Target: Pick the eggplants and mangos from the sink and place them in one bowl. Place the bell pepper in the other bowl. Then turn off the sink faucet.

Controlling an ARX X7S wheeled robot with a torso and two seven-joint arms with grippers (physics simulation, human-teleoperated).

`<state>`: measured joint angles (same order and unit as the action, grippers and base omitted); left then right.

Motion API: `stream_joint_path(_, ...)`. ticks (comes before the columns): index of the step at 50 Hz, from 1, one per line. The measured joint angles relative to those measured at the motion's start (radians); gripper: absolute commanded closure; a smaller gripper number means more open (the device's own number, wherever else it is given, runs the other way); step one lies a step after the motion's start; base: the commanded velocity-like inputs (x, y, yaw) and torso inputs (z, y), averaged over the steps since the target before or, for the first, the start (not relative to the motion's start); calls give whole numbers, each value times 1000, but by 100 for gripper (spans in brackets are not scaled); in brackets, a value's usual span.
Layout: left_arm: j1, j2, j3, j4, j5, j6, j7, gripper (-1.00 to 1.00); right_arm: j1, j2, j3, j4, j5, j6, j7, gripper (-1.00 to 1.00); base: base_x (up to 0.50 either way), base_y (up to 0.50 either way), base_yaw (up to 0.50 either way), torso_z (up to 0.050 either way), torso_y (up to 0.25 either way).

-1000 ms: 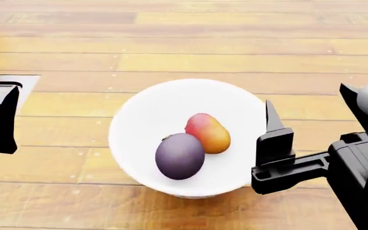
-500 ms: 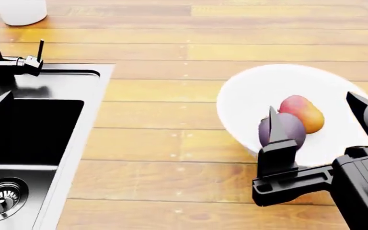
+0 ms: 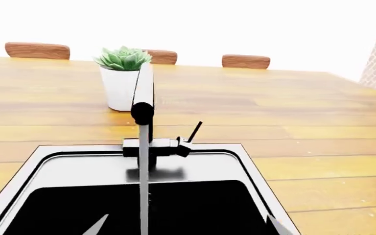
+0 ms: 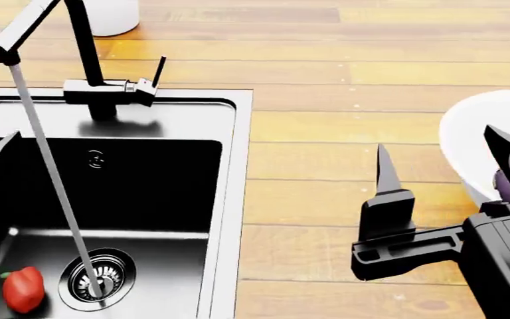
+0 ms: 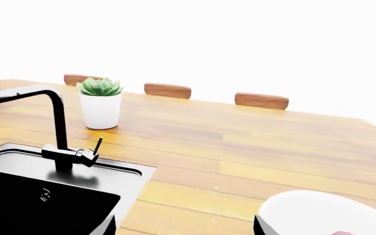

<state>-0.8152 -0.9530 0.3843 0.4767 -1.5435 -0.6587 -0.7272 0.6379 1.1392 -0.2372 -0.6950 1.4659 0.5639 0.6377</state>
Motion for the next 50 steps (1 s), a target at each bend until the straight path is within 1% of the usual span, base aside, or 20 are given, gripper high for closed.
stream_joint_path(17,14,5,5,-4,17,6,4,-100,-20,-21,-5,16,-34,-13,-3,-100,15,500,0,0,0)
stream_joint_path(25,10,7,7,-8,26,5,9,-100,-45,-18,1,13,-55,-27,-5,-100,296,450,0,0,0)
stream_joint_path(39,4,16,17,-12,40,0,15,-100,-90,-7,14,11,-87,-50,-9,-100,484,170,0,0,0)
stream_joint_path(50,-4,29,30,-11,41,-11,10,-100,-108,11,29,9,-74,-54,3,-100,59,0,0,0,0)
